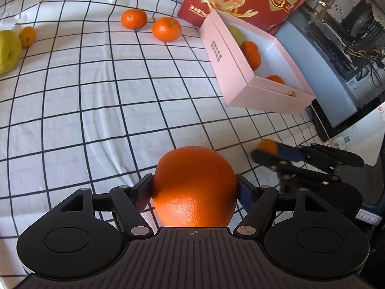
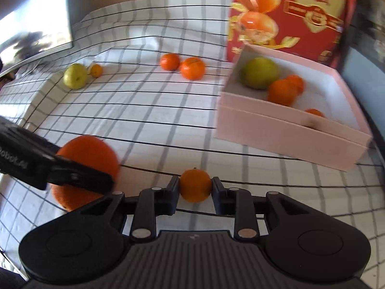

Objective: Organize fruits
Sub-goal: 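Carry the orange in the left gripper and tangerine in the right toward the pink box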

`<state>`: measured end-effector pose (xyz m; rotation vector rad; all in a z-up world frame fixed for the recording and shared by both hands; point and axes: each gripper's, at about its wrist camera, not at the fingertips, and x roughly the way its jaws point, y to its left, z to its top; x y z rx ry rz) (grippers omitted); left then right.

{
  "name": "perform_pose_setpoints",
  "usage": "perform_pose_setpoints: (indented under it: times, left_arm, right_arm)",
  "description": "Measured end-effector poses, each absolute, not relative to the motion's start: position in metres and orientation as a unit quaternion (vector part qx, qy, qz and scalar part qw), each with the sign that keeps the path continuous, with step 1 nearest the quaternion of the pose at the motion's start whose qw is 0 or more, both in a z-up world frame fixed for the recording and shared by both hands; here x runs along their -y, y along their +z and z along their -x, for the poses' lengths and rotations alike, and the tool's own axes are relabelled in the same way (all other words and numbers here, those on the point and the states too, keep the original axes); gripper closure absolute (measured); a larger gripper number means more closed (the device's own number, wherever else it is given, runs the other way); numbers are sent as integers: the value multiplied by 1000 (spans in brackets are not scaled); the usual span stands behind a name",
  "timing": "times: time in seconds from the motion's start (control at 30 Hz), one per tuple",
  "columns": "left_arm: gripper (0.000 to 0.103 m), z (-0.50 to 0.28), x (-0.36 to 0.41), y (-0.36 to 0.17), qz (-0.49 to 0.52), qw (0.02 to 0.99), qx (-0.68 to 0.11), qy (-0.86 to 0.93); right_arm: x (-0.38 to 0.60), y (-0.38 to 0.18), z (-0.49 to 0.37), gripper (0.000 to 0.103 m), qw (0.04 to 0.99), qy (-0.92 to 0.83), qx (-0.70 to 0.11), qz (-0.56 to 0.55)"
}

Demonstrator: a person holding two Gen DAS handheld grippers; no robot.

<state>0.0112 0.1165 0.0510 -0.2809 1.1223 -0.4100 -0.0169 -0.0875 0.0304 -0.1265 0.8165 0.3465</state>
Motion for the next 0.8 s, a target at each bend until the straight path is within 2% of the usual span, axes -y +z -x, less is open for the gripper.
perform_pose_setpoints:
  times: [0.4, 0.8]
  left_arm:
    - [26, -16, -110, 48, 138, 806, -547, -178]
    - [26, -8, -112, 48, 146, 820, -528, -164]
  right_arm:
    - [125, 24, 20, 75, 903, 119, -409, 50]
    - [127, 23, 24, 75, 905, 116, -407, 45]
